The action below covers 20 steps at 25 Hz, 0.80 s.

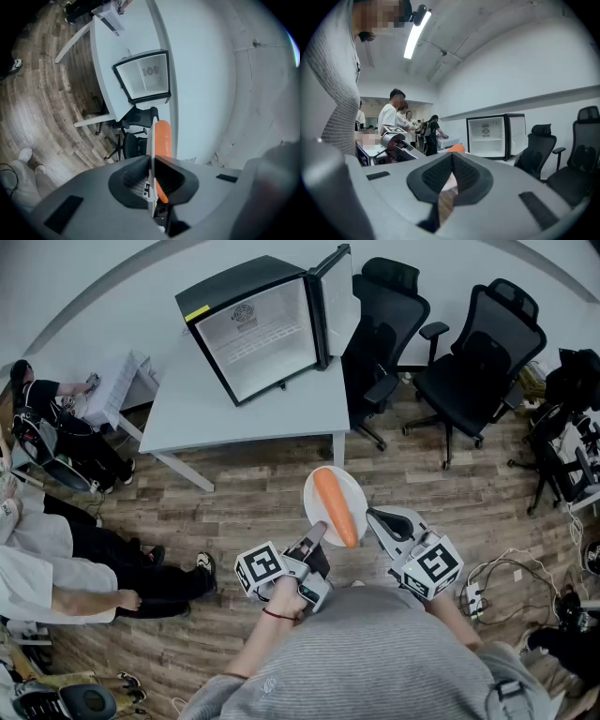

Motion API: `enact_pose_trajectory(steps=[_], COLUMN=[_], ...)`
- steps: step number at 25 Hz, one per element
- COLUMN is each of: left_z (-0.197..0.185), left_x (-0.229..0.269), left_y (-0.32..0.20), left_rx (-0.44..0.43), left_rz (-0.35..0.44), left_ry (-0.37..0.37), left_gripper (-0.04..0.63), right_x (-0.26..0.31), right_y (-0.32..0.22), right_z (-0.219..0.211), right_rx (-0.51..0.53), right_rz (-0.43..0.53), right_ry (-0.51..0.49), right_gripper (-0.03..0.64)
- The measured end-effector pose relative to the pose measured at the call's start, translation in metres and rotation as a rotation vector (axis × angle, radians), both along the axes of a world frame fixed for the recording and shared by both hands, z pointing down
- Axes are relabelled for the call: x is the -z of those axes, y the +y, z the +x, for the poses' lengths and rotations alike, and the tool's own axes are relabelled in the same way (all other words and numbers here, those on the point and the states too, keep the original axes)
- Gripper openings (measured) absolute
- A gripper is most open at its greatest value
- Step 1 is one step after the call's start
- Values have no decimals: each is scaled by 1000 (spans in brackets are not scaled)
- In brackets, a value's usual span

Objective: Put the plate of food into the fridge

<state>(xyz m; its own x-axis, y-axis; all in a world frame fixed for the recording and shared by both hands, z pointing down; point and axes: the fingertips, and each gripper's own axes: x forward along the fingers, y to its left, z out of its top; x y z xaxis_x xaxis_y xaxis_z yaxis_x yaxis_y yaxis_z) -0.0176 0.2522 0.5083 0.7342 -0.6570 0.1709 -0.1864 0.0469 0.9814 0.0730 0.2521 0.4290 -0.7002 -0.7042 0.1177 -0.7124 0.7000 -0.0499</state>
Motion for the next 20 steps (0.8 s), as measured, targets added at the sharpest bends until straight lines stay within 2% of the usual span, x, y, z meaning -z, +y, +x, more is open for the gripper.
enact_pose_trajectory(steps=[15,20], left_z=[2,1], left_x=[-1,-2], left_y=[2,1], left_rx=[-9,-9], left_rz=[-3,-6], left_ry=[7,10], left_gripper=[35,36], right_x=[-3,2], right_y=[0,-5], right_z=[0,2], right_rx=[-5,-22], right_rz=[-3,-28], right_ry=[3,-93], right_gripper=[14,15])
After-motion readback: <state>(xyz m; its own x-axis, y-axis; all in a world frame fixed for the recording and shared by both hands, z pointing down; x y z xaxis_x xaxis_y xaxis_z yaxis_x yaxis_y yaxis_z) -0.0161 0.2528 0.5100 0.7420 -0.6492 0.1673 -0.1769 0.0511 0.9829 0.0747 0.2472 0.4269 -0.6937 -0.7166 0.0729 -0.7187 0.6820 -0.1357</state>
